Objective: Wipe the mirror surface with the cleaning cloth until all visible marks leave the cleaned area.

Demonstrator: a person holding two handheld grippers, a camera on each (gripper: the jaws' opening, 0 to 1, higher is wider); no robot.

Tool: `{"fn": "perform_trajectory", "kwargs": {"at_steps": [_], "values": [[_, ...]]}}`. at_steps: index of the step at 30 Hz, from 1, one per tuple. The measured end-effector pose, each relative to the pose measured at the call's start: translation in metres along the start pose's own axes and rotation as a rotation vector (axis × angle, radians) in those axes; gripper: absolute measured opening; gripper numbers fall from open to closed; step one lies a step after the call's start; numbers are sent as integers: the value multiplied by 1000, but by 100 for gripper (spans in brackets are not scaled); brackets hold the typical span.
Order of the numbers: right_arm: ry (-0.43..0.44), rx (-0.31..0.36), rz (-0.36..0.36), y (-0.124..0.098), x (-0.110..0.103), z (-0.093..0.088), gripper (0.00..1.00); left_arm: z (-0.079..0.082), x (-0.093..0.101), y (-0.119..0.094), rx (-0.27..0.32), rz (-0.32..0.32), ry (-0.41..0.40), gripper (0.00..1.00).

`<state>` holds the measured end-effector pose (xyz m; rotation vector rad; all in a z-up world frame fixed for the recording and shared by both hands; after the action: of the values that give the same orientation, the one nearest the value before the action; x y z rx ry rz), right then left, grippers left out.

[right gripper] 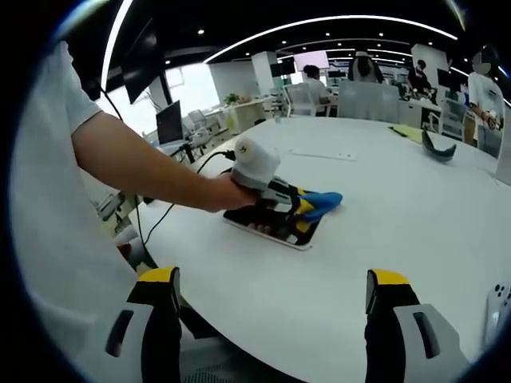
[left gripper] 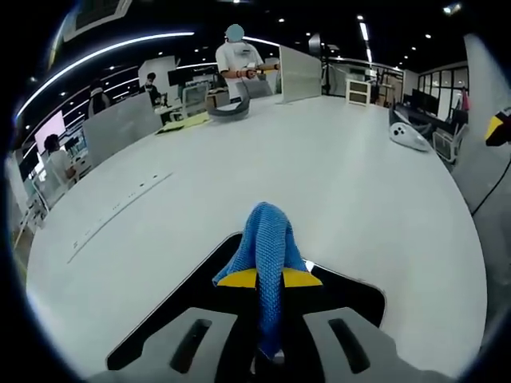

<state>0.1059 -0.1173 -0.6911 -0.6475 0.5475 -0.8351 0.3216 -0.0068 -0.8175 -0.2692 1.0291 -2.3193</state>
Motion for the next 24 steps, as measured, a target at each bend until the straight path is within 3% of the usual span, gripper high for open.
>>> {"fn": "perform_trajectory", "kwargs": {"at_steps": [7, 24], "values": [[5, 7, -5, -2, 3, -1, 96, 4, 6, 3, 1, 4, 45, 6], [-4, 14, -17, -6, 5, 1, 96, 5, 6, 4, 12, -30, 47, 6]]}}
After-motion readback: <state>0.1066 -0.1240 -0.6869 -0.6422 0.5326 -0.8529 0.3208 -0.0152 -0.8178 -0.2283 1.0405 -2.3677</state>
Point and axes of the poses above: the point that each gripper's makers call its tool centre point, and the gripper's own axes: y roughly forward along the fingers, x roughly to its right, z roughly out of its top, the point moved 4 cm from there along -y, roughly backward along the fingers, and after that the axes turned 9 degrees about -x, right-handed, at the moved point
